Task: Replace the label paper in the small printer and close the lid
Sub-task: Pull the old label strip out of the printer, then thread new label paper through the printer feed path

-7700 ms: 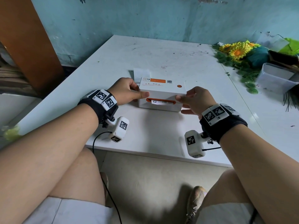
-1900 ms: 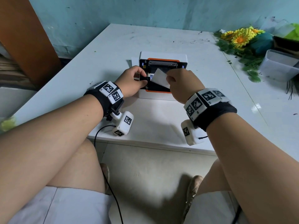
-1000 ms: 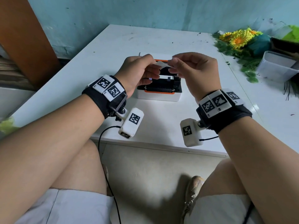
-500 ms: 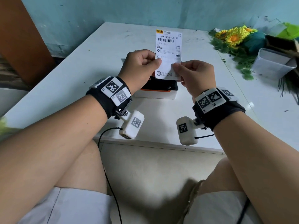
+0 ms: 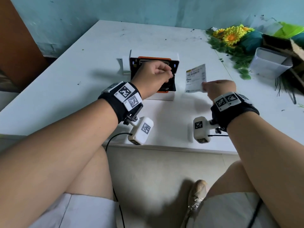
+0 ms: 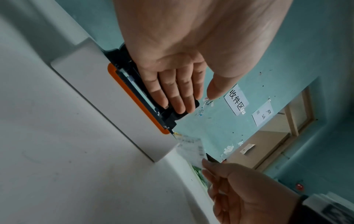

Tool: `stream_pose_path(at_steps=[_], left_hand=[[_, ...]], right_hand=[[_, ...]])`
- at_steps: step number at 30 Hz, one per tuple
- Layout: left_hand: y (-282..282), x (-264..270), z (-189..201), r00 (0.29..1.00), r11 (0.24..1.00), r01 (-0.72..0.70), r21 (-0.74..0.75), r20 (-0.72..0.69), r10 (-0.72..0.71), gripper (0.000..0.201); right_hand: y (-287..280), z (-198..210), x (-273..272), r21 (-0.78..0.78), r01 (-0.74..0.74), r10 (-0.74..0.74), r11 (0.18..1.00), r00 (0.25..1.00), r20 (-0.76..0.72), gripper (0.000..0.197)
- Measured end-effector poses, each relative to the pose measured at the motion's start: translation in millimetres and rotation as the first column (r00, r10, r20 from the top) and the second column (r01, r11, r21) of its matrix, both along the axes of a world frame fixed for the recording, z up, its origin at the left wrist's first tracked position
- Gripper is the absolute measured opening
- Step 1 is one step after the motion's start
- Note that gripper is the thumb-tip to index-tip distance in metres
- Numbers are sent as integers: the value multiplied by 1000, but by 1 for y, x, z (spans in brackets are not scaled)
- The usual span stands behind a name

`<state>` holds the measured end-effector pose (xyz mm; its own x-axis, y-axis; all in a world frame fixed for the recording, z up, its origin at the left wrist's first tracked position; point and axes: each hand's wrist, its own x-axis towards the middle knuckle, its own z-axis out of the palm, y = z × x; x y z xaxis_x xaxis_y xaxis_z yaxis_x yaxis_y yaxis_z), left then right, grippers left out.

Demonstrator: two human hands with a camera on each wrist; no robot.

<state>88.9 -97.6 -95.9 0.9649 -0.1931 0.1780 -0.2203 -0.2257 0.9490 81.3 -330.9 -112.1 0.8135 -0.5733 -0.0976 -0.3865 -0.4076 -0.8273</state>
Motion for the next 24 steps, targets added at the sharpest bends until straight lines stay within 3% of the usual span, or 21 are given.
stream_pose_path(at_steps=[2,7,10,13,17,21,24], left_hand=[[-1,1,0,1000,1000,4,-3,6,-4,7],[1,3,-2,1000,1000,-5,13,-3,5,13],[5,4,-4,1000,999,-24,32,-9,24,15],[10,3,-4,999,998,-35,44,-8,35,12],[22,3,-5,999,997,-47,65,-8,48,13],[37,4,-4,996,994,-90,64,-2,90,16],[49,6,-4,988,987,-151,58,2,151,7]], right_hand=[[-6,0,2,-106,-64,50,992,991,-128,14],[-10,-2,2,-189,-91,42,978,967,-252,12],[-12,-10,3,-109,-53,31,993,981,-192,34],[-16,-14,5,-121,-56,26,991,971,-238,29],[-14,-15,4,-45,-41,33,998,986,-166,57],[1,-6,3,-26,-34,30,999,991,-134,47],[18,3,7,6,-6,7,1000,1000,-26,46]])
